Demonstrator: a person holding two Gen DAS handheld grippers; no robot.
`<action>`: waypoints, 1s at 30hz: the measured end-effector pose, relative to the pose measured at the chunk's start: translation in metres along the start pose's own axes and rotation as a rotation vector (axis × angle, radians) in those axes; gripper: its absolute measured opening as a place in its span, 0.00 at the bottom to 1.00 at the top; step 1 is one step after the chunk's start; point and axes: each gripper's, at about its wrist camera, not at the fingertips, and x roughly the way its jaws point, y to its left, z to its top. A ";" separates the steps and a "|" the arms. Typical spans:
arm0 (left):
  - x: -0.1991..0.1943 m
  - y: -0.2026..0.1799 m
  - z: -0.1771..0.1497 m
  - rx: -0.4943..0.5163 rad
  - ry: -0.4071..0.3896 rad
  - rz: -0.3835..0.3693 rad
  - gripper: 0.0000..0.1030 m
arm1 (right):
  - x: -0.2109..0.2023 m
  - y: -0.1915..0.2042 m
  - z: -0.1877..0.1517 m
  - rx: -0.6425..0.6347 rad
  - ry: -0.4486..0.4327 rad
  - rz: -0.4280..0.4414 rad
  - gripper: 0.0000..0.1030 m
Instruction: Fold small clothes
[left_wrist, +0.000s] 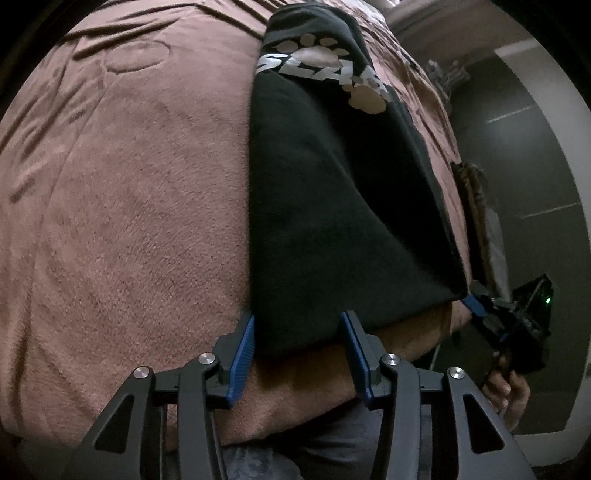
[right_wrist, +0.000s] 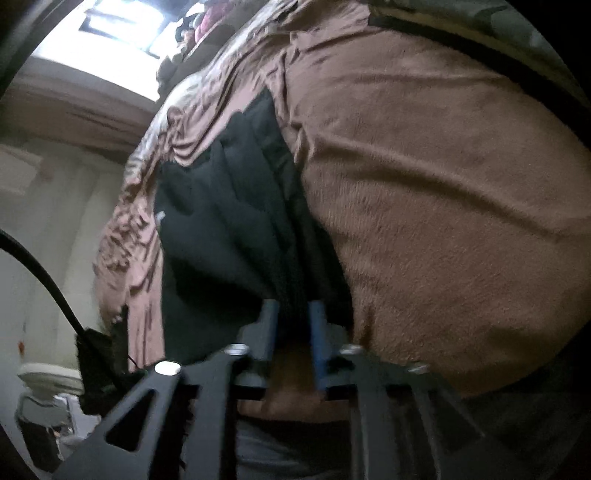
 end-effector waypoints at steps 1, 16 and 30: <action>-0.001 0.003 0.000 -0.010 -0.001 -0.011 0.47 | -0.002 -0.001 0.001 0.006 -0.010 0.014 0.46; 0.000 -0.001 0.000 -0.008 0.002 -0.006 0.45 | 0.016 0.021 -0.006 -0.112 0.049 -0.063 0.43; 0.000 -0.002 -0.002 -0.002 -0.021 0.019 0.36 | 0.010 0.021 0.000 -0.133 0.026 -0.110 0.02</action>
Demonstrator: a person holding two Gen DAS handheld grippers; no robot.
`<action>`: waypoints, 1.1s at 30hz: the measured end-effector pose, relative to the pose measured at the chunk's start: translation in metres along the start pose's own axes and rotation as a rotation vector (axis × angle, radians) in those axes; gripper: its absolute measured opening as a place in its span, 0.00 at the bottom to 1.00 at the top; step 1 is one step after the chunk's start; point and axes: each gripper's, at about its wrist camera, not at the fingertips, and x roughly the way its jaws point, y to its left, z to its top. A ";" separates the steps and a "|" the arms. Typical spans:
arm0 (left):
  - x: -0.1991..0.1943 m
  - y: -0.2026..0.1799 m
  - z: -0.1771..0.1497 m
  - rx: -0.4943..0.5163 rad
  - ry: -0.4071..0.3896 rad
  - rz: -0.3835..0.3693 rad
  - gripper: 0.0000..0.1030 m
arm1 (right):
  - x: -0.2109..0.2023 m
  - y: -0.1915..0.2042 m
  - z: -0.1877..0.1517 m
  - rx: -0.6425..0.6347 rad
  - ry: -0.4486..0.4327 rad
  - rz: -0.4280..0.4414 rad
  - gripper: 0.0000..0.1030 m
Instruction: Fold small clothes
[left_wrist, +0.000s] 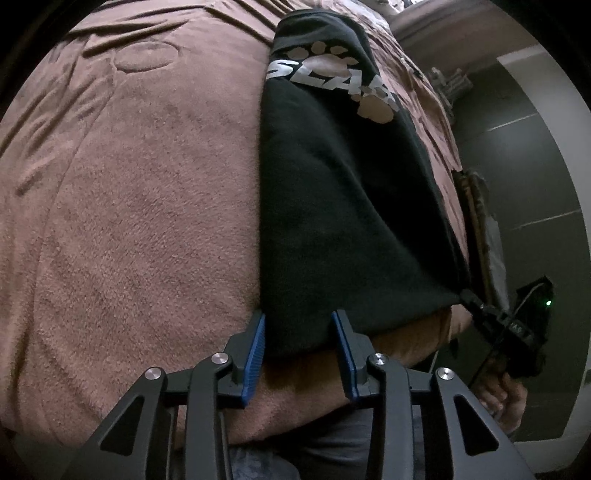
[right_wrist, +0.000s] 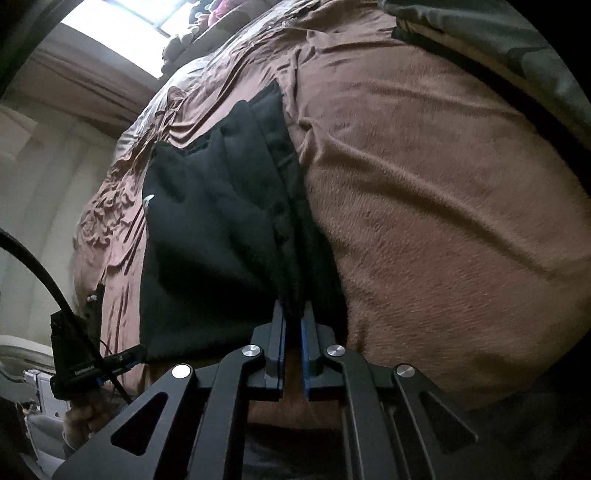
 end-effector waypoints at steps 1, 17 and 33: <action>-0.001 0.000 -0.001 0.005 -0.001 0.004 0.36 | -0.001 0.001 0.000 -0.004 -0.004 -0.002 0.02; -0.009 0.003 0.001 0.008 -0.025 0.015 0.24 | 0.005 -0.013 0.005 -0.022 0.036 -0.010 0.07; -0.061 -0.006 0.082 -0.047 -0.258 -0.019 0.44 | -0.017 0.029 0.078 -0.209 -0.063 0.026 0.44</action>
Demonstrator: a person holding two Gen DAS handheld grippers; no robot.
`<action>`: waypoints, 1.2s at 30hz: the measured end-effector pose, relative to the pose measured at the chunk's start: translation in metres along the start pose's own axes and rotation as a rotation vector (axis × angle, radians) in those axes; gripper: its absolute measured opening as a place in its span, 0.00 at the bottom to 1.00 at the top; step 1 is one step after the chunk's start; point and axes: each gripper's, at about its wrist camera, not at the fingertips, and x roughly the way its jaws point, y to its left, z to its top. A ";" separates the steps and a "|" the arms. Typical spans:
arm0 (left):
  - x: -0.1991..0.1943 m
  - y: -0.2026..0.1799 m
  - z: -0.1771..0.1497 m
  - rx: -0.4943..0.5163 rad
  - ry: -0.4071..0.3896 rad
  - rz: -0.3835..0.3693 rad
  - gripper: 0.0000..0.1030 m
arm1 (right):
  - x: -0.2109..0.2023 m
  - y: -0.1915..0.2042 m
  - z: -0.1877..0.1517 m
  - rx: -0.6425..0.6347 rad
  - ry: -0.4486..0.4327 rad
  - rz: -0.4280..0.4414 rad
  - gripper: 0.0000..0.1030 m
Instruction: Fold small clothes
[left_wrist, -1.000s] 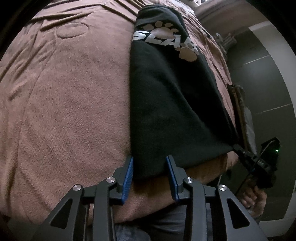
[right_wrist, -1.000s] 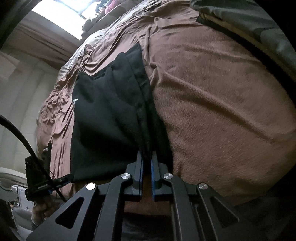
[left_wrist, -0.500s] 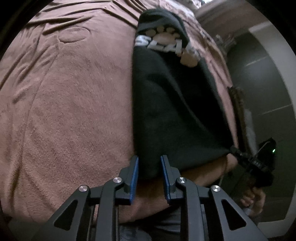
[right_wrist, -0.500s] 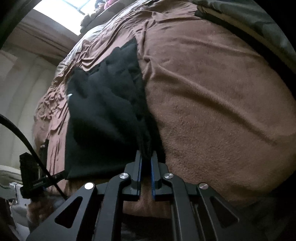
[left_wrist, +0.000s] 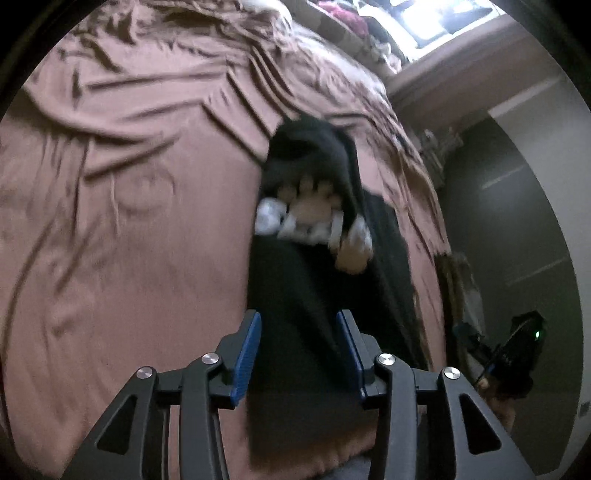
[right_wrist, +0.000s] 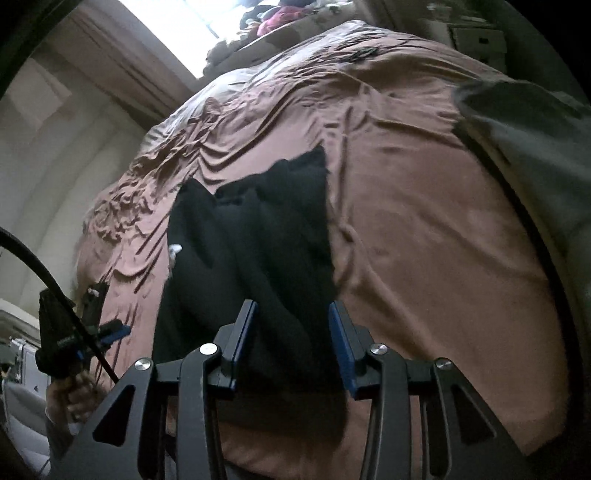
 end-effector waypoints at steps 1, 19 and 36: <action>0.000 -0.004 0.009 0.008 -0.021 0.019 0.45 | 0.004 0.001 0.006 -0.006 0.003 0.000 0.51; 0.060 0.011 0.105 -0.197 -0.130 0.047 0.50 | 0.118 0.021 0.097 -0.117 0.052 -0.009 0.49; 0.113 0.012 0.102 -0.163 -0.053 0.050 0.50 | 0.222 0.027 0.141 -0.158 0.128 -0.085 0.37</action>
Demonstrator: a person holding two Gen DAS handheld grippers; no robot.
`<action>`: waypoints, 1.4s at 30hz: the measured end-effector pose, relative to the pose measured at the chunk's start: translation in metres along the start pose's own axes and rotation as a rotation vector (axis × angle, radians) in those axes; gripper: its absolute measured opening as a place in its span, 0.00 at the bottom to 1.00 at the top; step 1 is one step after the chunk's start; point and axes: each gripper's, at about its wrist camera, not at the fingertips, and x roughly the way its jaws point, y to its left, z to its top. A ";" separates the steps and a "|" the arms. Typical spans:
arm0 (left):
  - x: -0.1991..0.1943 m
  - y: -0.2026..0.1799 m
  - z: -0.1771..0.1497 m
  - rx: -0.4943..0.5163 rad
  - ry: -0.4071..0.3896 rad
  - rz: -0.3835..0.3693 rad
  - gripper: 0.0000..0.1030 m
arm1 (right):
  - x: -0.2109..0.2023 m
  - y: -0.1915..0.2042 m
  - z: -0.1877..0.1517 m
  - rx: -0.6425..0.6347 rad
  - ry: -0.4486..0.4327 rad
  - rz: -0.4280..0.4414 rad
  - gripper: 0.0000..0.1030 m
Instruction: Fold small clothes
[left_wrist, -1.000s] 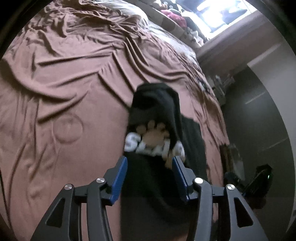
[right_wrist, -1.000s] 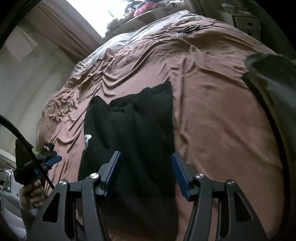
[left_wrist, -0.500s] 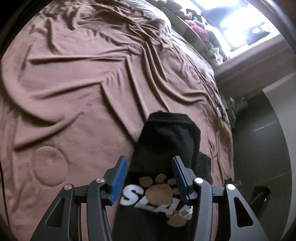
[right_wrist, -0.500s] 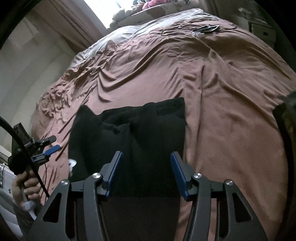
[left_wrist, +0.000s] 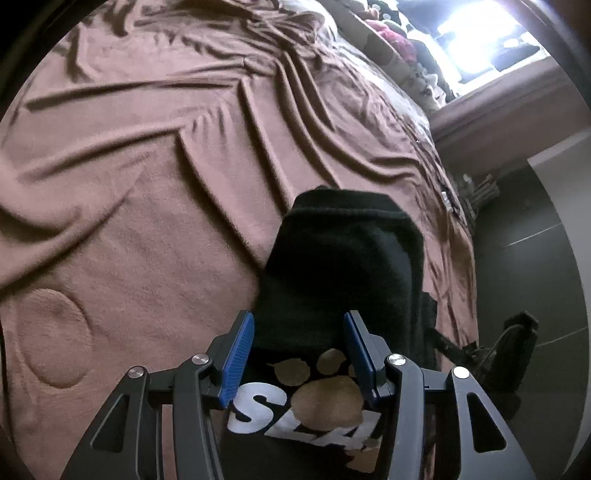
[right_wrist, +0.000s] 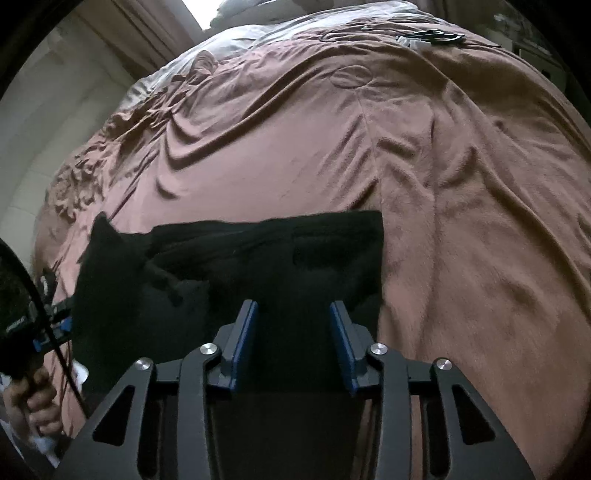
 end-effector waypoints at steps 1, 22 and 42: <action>0.003 0.001 0.000 -0.003 0.001 0.014 0.50 | 0.001 0.000 0.001 0.002 -0.005 0.007 0.36; 0.003 0.005 -0.004 -0.009 -0.004 0.029 0.50 | -0.038 -0.001 0.005 -0.003 -0.117 -0.115 0.00; 0.005 0.003 0.002 0.023 -0.016 0.059 0.49 | -0.041 0.029 0.012 -0.014 -0.102 -0.192 0.18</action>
